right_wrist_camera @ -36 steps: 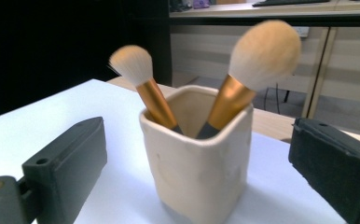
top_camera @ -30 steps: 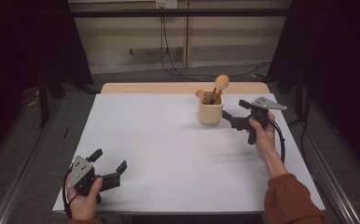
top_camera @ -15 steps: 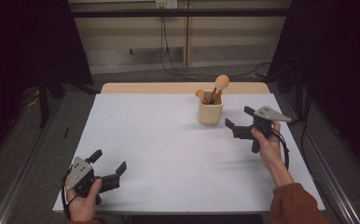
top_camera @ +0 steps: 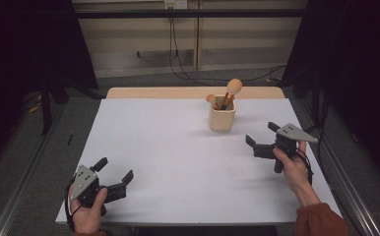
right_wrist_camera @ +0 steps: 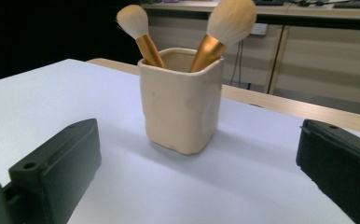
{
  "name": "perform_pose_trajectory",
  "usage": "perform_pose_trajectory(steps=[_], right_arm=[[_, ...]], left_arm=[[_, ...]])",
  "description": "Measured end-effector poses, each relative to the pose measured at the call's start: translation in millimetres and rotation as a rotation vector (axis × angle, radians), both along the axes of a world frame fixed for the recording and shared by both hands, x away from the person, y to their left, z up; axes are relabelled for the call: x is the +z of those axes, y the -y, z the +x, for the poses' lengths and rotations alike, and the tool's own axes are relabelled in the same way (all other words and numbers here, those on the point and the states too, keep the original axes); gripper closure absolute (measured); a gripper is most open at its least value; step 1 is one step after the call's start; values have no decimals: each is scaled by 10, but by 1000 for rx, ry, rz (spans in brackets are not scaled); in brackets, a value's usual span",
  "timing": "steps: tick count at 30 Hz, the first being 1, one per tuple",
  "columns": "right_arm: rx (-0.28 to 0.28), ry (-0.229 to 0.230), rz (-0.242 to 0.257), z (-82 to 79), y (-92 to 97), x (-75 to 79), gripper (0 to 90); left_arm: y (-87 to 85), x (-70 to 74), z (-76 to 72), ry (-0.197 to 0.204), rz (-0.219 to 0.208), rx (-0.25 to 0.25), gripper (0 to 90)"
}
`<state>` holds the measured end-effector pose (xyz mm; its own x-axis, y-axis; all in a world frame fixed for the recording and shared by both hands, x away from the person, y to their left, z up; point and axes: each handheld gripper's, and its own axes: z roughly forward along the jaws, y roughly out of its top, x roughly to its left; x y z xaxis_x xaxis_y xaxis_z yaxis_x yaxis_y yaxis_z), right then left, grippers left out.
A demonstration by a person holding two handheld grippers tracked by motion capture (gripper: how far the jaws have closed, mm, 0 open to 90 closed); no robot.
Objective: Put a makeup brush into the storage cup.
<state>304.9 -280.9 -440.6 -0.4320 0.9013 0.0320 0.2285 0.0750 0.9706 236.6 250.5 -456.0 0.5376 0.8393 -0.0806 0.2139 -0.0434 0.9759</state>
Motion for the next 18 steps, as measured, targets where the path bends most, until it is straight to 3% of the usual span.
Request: perform_pose_trajectory(steps=[11,16,18], right_arm=[[-20,-24,17,-300,123,-93,0],[-21,-13,-2,-444,143,-85,0],[-29,-6,16,-487,154,-88,0]], left_arm=[[-2,10,10,6,-5,5,18],[-2,7,18,3,2,1,19],[-6,8,13,2,-1,3,19]])
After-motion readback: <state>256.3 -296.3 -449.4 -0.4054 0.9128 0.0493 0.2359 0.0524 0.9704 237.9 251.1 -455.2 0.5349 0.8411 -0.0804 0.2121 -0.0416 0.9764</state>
